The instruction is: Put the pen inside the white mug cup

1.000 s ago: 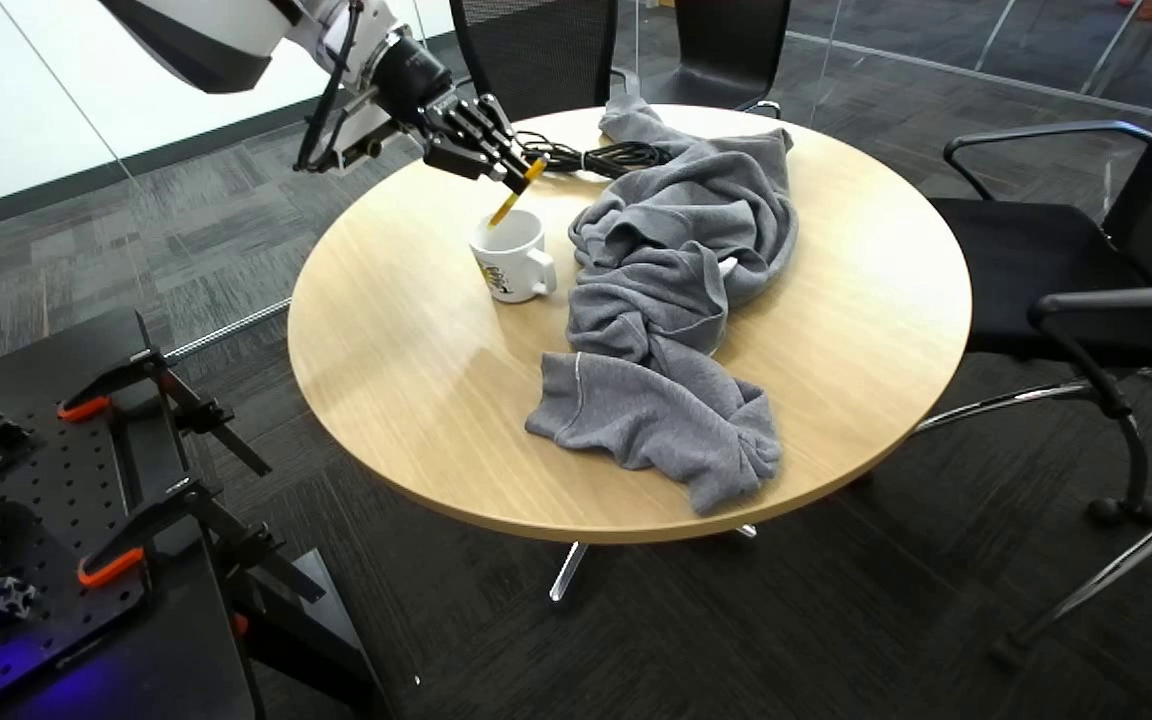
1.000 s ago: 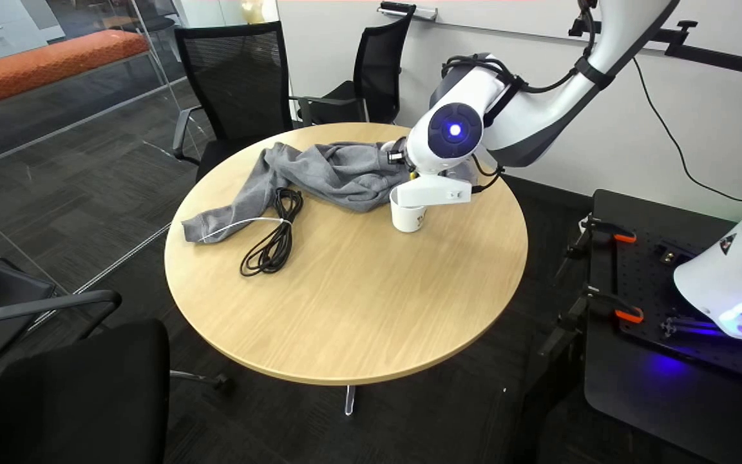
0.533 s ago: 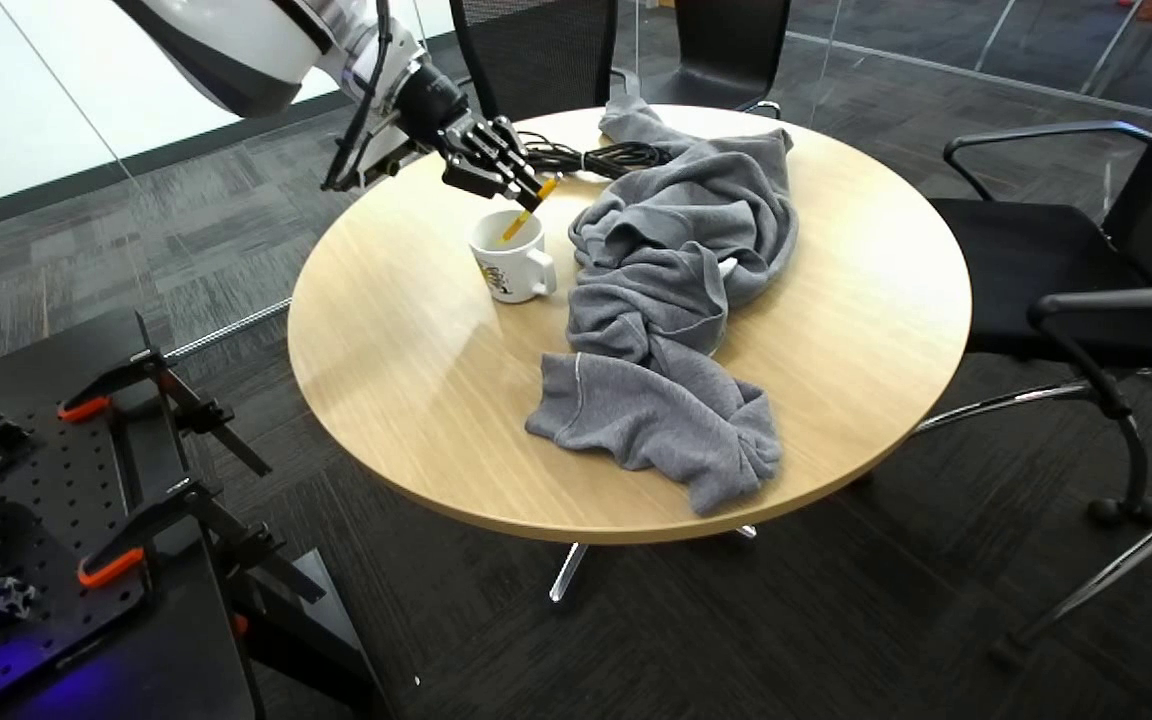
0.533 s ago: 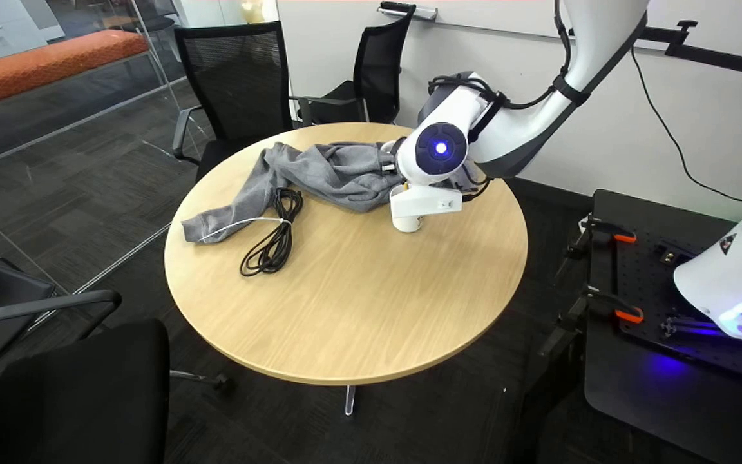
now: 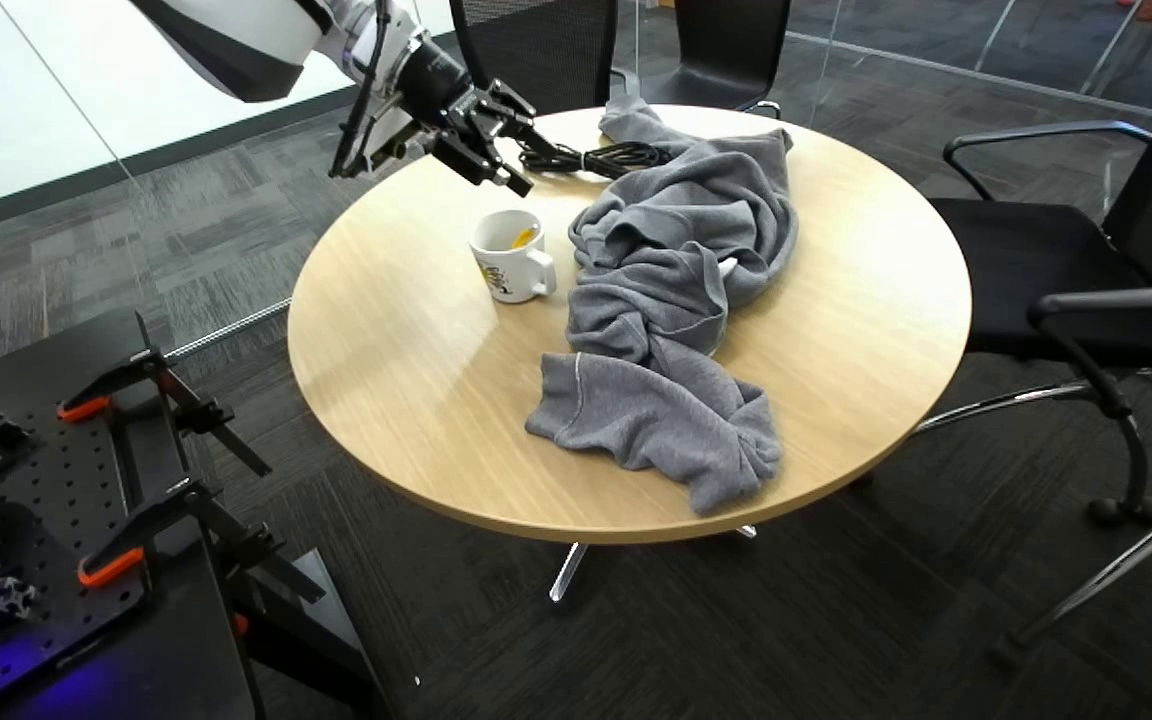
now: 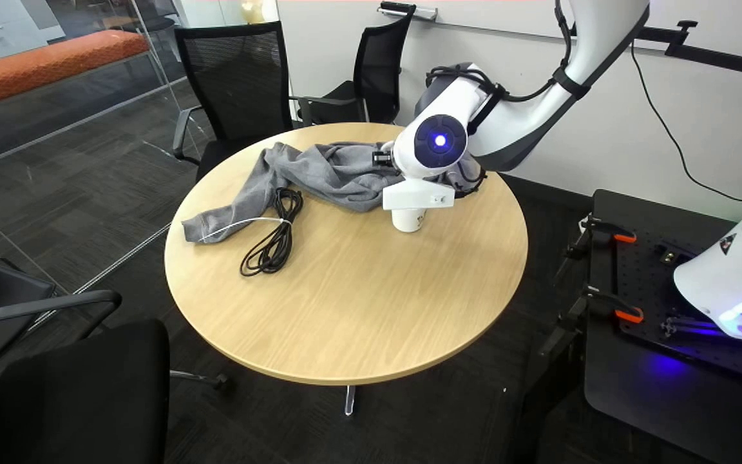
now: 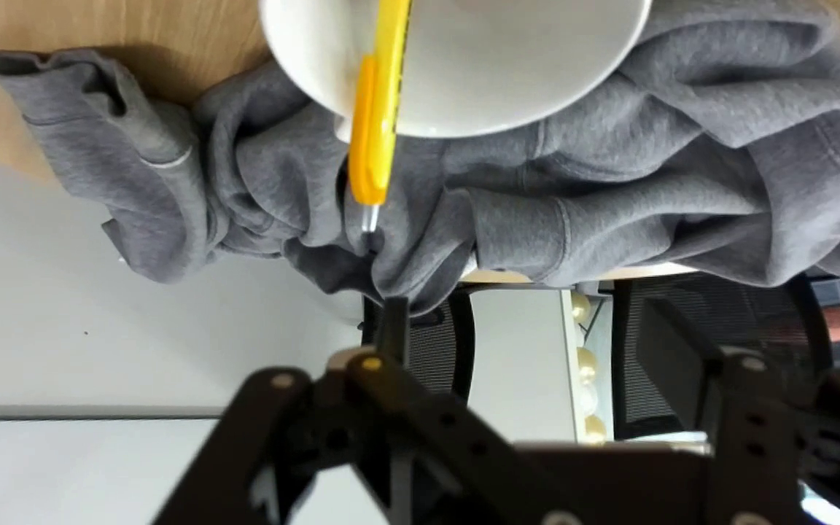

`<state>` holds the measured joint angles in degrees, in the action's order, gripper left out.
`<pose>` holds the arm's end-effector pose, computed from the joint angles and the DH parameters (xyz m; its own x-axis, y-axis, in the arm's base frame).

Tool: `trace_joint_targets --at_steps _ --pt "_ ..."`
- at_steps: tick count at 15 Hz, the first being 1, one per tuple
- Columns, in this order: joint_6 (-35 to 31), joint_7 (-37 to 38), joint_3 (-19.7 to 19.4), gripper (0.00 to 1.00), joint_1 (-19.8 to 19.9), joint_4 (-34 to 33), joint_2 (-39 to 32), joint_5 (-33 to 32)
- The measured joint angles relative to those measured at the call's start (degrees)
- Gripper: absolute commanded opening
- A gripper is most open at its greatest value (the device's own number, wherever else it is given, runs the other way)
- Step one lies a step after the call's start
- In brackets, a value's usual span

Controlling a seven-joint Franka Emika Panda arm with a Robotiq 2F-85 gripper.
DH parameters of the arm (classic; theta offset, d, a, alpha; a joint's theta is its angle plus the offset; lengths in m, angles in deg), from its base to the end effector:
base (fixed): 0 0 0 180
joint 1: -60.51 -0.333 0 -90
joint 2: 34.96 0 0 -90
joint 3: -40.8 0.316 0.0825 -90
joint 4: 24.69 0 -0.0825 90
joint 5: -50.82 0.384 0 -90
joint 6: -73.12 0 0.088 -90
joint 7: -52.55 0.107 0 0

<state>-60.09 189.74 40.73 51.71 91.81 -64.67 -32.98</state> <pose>0.5811 0.0714 0.1781 0.3034 -0.5323 0.7903 -0.8544 -0.5192 -0.0217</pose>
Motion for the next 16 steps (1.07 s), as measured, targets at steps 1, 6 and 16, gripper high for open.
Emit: trace_joint_targets --at_steps 1,6,16 --pt "0.02 1.36 0.0 1.0 0.0 0.12 0.66 -0.82" --pt "1.93 8.3 0.3 1.0 0.0 3.11 6.11 -3.86" --pt "7.14 11.66 2.93 1.0 0.06 9.7 19.79 -4.54"
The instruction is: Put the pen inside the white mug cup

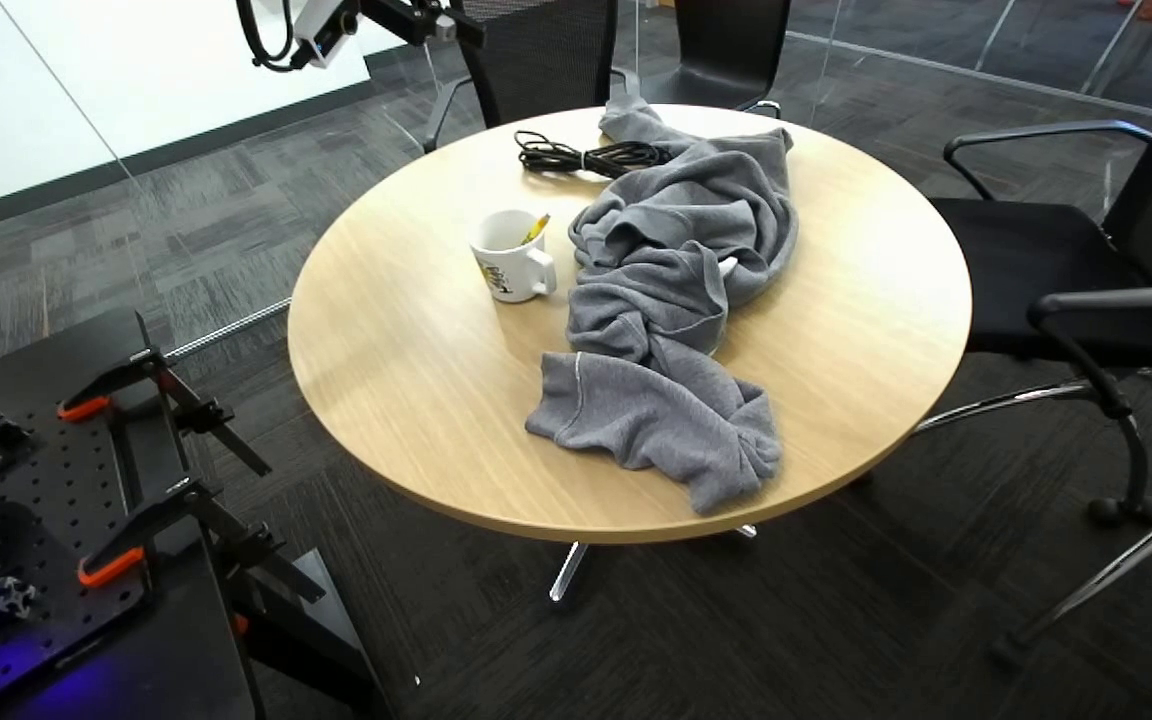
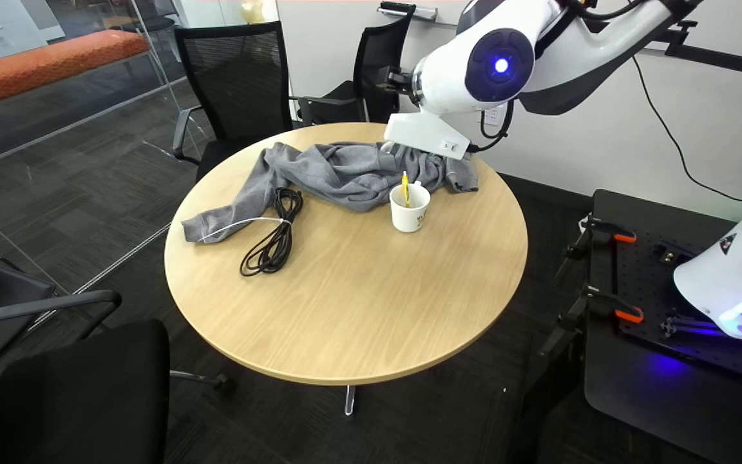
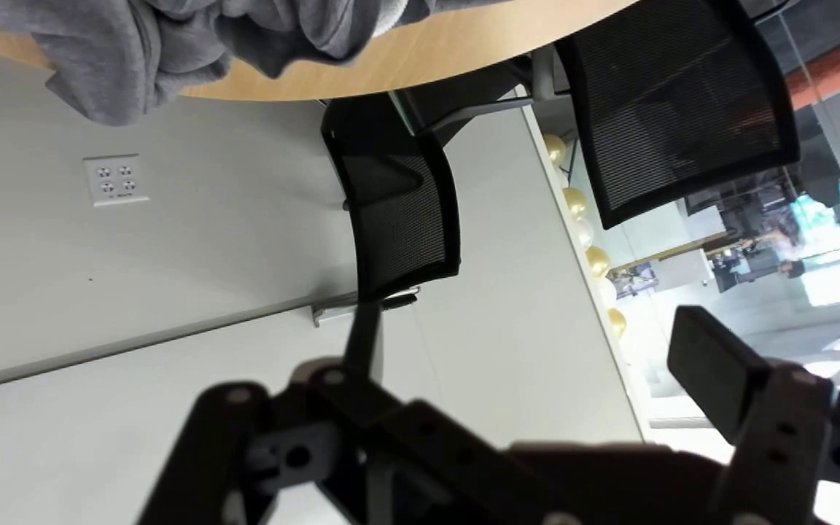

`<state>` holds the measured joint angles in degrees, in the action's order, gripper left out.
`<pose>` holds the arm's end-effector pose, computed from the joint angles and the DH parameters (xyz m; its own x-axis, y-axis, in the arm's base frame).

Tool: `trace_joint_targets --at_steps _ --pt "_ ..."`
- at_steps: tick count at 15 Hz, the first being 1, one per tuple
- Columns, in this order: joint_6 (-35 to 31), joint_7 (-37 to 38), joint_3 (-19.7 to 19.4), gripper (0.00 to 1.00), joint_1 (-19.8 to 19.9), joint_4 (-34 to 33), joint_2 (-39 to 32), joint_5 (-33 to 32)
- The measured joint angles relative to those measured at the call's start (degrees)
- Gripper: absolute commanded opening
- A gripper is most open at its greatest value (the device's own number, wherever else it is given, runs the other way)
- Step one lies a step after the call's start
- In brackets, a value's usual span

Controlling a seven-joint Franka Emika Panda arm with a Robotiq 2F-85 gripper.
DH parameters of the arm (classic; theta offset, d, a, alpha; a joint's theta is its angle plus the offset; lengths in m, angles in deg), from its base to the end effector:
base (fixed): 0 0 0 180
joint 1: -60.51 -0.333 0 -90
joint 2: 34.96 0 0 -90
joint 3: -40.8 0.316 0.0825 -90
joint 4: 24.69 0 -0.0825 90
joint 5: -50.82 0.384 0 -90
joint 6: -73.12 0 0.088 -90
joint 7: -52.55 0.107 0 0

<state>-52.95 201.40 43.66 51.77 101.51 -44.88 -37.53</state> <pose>0.5493 0.0771 0.3129 -0.0097 -0.5387 0.8424 -0.8386 -0.4545 -0.3003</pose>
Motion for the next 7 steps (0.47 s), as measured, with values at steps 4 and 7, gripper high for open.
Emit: trace_joint_targets --at_steps 4,7 --pt "0.0 0.0 0.02 1.0 0.03 0.63 0.16 -0.04" --pt "0.0 0.0 0.03 1.0 0.04 0.64 0.16 -0.05"
